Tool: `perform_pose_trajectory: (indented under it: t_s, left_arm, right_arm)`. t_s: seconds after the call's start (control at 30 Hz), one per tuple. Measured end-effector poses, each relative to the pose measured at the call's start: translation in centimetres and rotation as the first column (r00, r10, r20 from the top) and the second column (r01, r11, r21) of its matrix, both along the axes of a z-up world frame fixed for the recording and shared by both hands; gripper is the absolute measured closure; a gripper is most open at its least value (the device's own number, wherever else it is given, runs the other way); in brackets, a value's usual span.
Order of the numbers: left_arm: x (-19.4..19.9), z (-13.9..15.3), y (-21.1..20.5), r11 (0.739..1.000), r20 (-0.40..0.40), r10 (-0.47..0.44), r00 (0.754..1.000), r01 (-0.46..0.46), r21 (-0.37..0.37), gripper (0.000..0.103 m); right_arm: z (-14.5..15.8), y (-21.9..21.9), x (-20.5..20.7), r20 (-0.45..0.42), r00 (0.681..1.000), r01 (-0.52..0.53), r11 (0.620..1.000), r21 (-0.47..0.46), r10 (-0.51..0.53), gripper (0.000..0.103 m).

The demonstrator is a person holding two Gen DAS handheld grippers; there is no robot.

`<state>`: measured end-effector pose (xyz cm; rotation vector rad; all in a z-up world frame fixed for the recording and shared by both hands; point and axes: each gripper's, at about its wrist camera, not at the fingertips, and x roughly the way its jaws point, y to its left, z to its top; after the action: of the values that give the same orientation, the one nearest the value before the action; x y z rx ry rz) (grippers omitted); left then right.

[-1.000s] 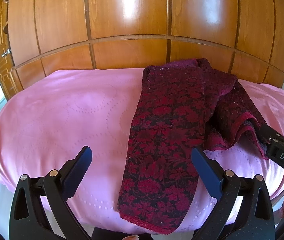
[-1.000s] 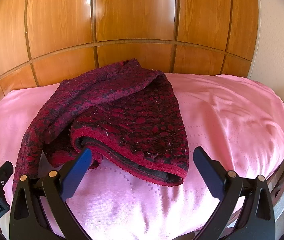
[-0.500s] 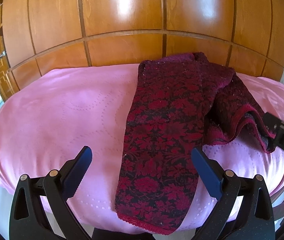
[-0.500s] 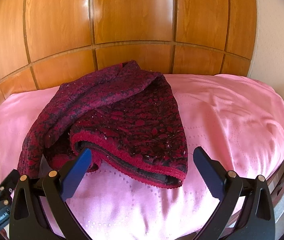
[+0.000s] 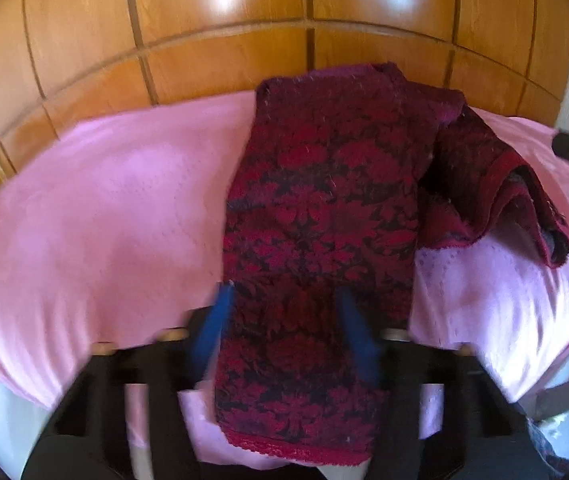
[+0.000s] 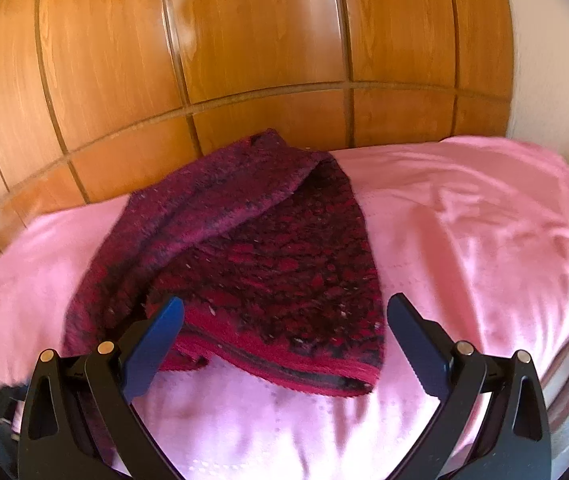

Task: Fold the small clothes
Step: 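Grasp the sweater with both grippers and lift it off the bed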

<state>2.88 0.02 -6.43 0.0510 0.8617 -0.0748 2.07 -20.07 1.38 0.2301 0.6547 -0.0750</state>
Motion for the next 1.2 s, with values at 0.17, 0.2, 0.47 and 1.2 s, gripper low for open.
perform_pose_trajectory:
  t_s: [0.17,0.2,0.47,1.2]
  left_arm:
    - [-0.6,0.3,2.0,0.996,0.014,-0.029,0.999,0.030,-0.084,0.103]
    - [-0.7,0.7,2.6,0.993,0.023,-0.036,0.999,0.038,-0.109,0.103]
    - [-0.3,4.6,7.9,0.960,0.091,0.040,0.995,-0.013,-0.281,0.103]
    - [24.2,11.3,24.2,0.854,0.103,0.515,0.851,-0.500,-0.145,0.103]
  right_arm:
    - [0.2,-0.8,3.1,-0.028,0.991,-0.120,0.971,0.206,0.128,0.014]
    - [0.1,-0.7,4.2,-0.045,0.986,-0.146,0.959,0.242,0.162,0.022]
    - [-3.1,2.1,12.3,-0.173,0.934,-0.213,0.878,0.428,0.311,0.046]
    - [6.5,-18.8,18.2,-0.073,0.972,0.209,0.962,-0.178,-0.224,0.095]
